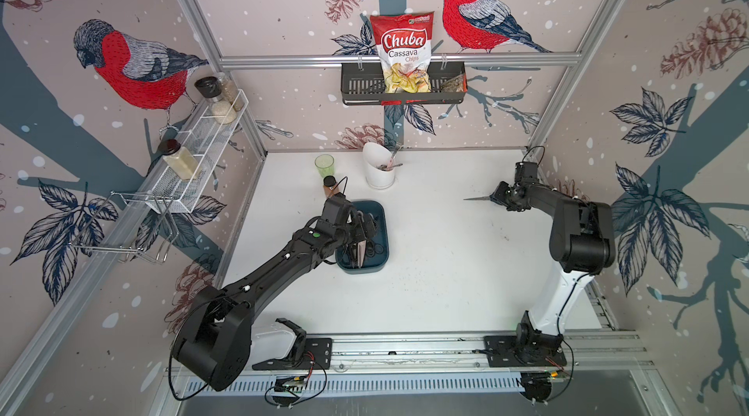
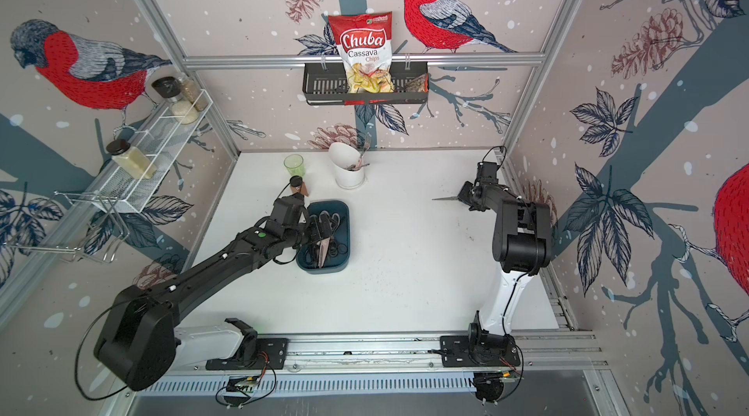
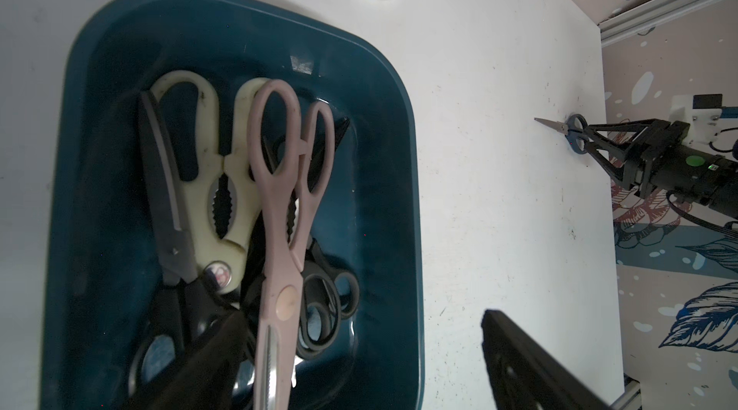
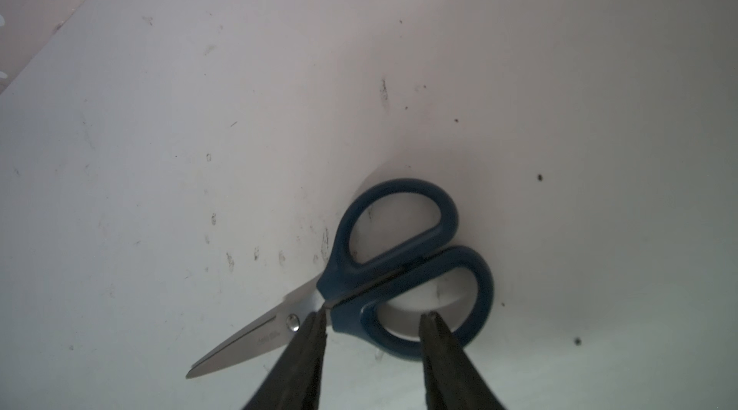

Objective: Put the scissors into the storage box
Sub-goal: Move the scissors to the center of the board.

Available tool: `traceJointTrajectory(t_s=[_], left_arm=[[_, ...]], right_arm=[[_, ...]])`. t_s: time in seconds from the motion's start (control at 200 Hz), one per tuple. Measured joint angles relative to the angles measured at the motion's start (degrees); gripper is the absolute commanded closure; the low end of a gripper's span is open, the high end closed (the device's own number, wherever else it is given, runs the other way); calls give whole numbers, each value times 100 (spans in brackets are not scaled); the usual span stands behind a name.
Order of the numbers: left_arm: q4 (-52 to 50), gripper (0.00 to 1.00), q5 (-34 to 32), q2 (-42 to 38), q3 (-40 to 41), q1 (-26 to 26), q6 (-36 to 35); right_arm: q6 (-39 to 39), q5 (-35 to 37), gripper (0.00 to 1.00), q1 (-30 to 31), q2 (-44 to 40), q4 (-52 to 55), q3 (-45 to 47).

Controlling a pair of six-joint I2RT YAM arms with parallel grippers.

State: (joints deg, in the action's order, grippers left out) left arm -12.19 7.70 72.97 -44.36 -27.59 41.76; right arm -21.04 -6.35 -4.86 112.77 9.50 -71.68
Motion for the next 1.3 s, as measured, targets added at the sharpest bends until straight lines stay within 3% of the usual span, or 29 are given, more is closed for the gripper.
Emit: traceJointTrajectory(t_s=[0.405, 0.72, 0.98, 1.301], left_arm=[[0, 4, -20, 55, -4, 0, 26], [0, 4, -20, -2, 0, 0, 26], [7, 4, -17, -140, 81, 0, 24], [7, 4, -20, -470, 229, 0, 22]], right_arm=[[247, 2, 55, 13, 308, -164, -125], [256, 190, 55, 343, 74, -299, 245], [-125, 291, 55, 857, -553, -251, 1058], [-151, 782, 56, 2131, -1091, 85, 1624]])
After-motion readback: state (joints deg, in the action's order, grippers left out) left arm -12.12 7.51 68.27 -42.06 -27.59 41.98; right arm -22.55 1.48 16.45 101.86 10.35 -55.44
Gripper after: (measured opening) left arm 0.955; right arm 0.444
